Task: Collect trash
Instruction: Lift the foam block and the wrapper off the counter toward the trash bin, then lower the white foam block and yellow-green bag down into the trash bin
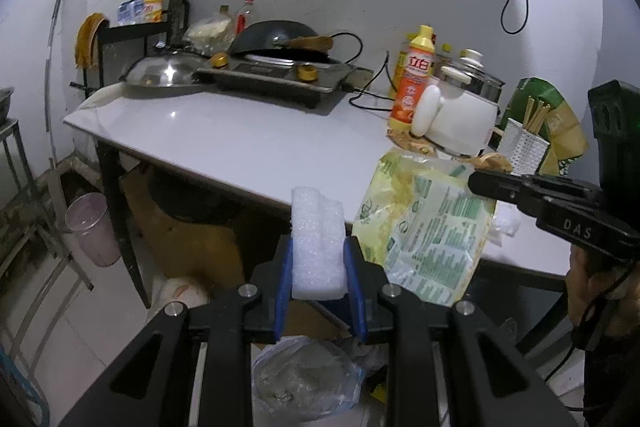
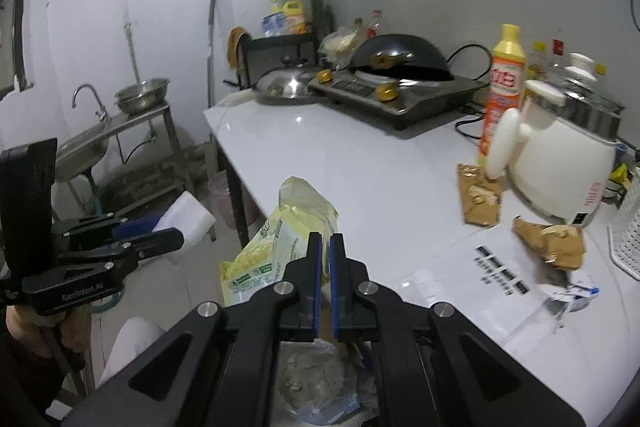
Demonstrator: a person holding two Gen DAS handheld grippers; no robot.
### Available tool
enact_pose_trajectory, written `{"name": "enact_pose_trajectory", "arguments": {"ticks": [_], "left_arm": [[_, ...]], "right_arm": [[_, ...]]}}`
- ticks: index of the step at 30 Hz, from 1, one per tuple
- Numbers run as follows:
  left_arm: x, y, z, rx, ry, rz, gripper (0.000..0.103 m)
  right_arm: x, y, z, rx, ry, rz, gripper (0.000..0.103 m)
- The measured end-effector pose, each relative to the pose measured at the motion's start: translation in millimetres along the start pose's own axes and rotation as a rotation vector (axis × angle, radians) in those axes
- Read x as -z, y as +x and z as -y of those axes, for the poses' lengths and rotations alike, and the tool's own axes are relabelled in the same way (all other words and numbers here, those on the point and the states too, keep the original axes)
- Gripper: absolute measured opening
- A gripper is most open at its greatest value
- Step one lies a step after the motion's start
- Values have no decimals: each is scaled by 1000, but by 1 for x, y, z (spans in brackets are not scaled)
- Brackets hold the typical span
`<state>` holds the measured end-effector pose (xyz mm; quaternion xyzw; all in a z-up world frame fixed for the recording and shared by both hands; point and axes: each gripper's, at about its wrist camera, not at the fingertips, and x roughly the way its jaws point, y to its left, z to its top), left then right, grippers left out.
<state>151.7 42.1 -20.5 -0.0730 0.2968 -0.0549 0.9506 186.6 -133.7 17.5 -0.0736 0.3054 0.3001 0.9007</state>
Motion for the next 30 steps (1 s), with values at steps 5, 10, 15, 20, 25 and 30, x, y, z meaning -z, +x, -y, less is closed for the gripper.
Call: {"name": "enact_pose_trajectory", "arguments": {"ticks": [5, 10, 15, 20, 25, 30], "left_arm": [[16, 0, -17, -13, -27, -20, 24], [33, 1, -33, -24, -55, -40, 24], [48, 5, -42, -39, -76, -62, 24], [61, 11, -50, -38, -98, -89, 24], [72, 18, -57, -42, -107, -112, 24], [84, 27, -64, -41, -123, -145, 24]], "right_arm": [[13, 19, -18, -20, -16, -39, 3], [28, 39, -34, -35, -46, -78, 3], [44, 60, -47, -51, -60, -127, 3], [58, 78, -54, -66, -63, -164, 3], [69, 94, -61, -74, -68, -204, 3], [81, 105, -69, -63, -110, -220, 3]]}}
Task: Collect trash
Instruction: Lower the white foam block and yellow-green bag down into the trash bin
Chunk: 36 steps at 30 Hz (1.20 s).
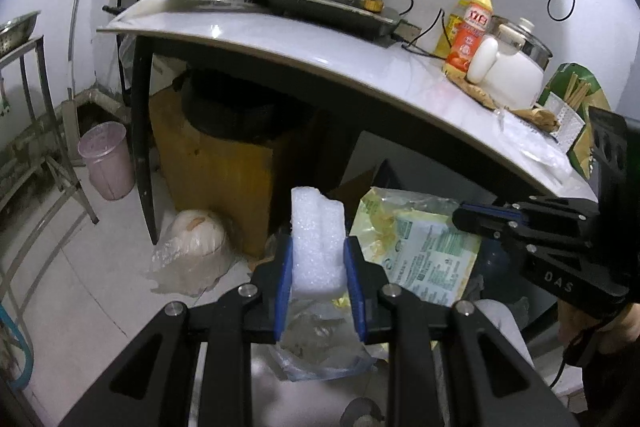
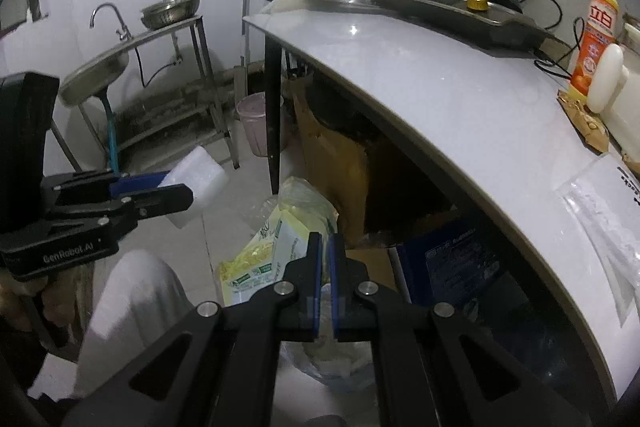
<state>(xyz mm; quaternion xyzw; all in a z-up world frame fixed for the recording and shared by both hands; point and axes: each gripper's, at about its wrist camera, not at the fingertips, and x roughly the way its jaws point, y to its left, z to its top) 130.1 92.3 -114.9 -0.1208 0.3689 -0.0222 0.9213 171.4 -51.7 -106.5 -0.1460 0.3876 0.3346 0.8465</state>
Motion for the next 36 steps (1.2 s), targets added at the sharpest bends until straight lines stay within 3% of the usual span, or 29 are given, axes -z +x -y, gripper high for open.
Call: {"name": "enact_pose_trajectory", "arguments": {"ticks": [14, 36], "left_arm": [[30, 41, -18, 4, -43, -95, 24], [88, 138, -38, 0, -90, -323, 24]], "right_arm": [[33, 52, -2, 33, -21, -107, 3], [94, 178, 43, 62, 114, -307, 4]]}}
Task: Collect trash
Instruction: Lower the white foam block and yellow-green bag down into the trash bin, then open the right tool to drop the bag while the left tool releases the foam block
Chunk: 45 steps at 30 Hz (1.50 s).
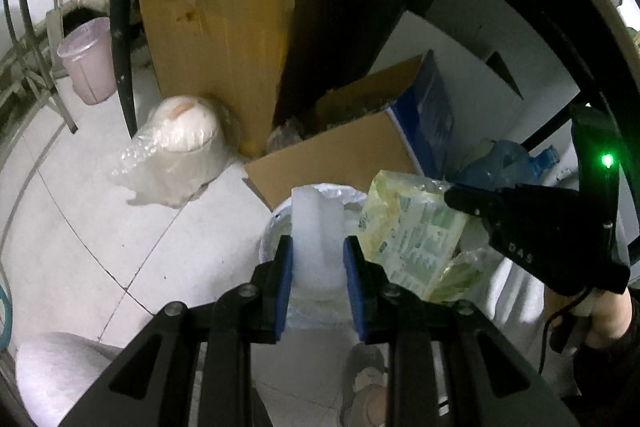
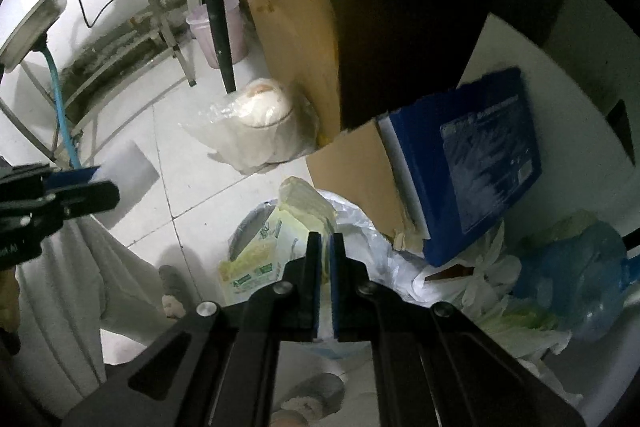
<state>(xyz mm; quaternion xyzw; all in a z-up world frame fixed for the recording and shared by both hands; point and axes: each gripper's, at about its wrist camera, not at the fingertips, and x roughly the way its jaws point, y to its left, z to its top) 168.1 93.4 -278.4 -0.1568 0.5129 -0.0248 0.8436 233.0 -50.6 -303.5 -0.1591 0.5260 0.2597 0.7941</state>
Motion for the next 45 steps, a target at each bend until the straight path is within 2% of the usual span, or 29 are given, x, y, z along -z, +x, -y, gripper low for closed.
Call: {"name": "enact_pose_trajectory", "arguments": {"ticks": [13, 18, 20, 33, 39, 41, 43, 45], "left_arm": [[-5, 45, 1, -6, 4, -70, 24], [-4, 55, 2, -10, 5, -93, 24], [-5, 59, 6, -8, 9, -100, 24], [-9, 91, 38, 42, 47, -145, 26], [-10, 90, 46, 31, 51, -162, 27], [-10, 88, 48, 28, 55, -162, 30], [-10, 85, 50, 26, 54, -156, 39], [-9, 82, 54, 27, 54, -151, 41]], "right_arm": [[1, 51, 13, -29, 49, -66, 4], [3, 62, 22, -50, 83, -88, 19], [4, 63, 25, -49, 93, -93, 20], [26, 41, 57, -14, 171, -96, 22], [33, 30, 66, -13, 196, -91, 22], [34, 25, 66, -15, 201, -80, 22], [34, 21, 66, -18, 202, -71, 22], [35, 15, 65, -19, 203, -59, 22]]}}
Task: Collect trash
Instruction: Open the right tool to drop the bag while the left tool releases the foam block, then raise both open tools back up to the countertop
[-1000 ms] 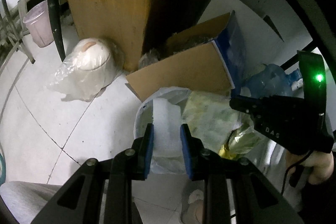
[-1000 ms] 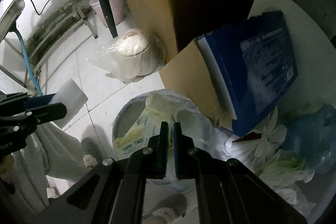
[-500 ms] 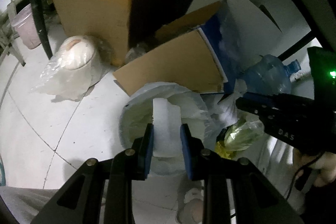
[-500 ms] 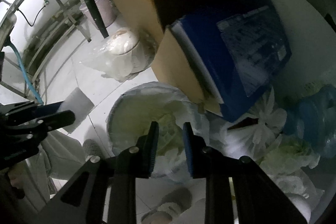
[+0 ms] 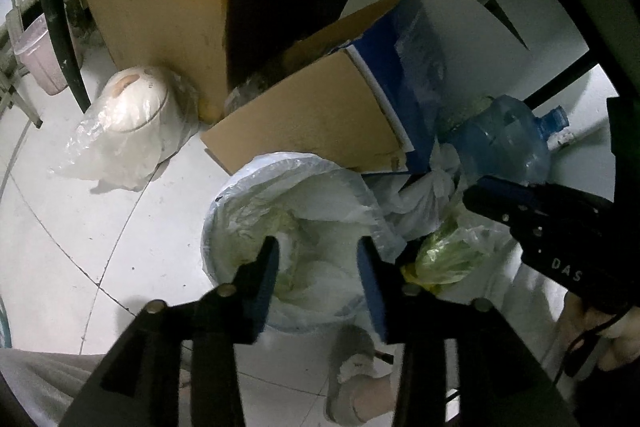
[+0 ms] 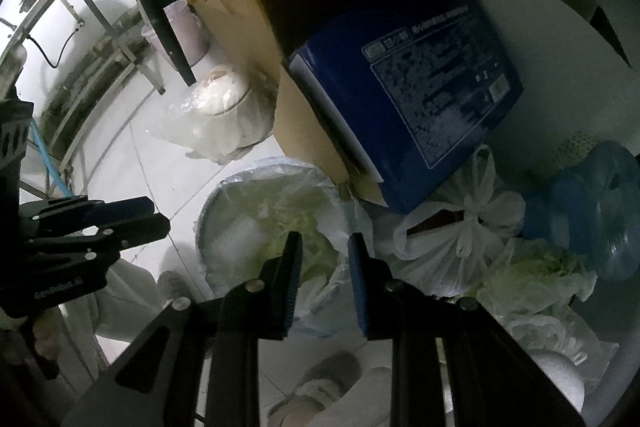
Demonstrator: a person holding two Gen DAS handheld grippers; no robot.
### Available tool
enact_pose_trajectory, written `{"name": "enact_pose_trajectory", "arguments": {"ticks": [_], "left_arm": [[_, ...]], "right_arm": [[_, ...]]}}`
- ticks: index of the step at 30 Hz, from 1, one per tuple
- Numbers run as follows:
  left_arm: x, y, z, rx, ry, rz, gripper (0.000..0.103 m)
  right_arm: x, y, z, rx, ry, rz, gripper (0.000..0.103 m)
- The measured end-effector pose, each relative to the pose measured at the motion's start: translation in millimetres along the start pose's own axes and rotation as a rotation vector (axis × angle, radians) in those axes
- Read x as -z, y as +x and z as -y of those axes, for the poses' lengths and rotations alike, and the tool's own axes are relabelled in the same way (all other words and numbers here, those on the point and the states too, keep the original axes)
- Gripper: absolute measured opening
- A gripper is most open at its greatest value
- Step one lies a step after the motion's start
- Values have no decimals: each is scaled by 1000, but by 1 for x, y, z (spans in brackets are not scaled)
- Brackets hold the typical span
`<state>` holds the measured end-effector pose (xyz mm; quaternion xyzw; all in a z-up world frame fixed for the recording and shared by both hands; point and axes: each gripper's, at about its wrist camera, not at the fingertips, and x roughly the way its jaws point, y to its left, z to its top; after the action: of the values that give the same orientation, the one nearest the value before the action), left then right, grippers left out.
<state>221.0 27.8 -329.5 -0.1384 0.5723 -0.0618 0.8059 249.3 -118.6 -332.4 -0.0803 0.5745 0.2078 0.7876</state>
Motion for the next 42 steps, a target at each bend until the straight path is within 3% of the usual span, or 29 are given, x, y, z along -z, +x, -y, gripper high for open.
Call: {"name": "enact_pose_trajectory", "arguments": {"ticks": [21, 42], "left_arm": [[12, -70, 31, -31, 40, 111, 41], [24, -161, 58, -57, 75, 280, 41]], "right_arm": [[16, -58, -7, -60, 8, 75, 22], [21, -161, -34, -63, -65, 235, 22]]}}
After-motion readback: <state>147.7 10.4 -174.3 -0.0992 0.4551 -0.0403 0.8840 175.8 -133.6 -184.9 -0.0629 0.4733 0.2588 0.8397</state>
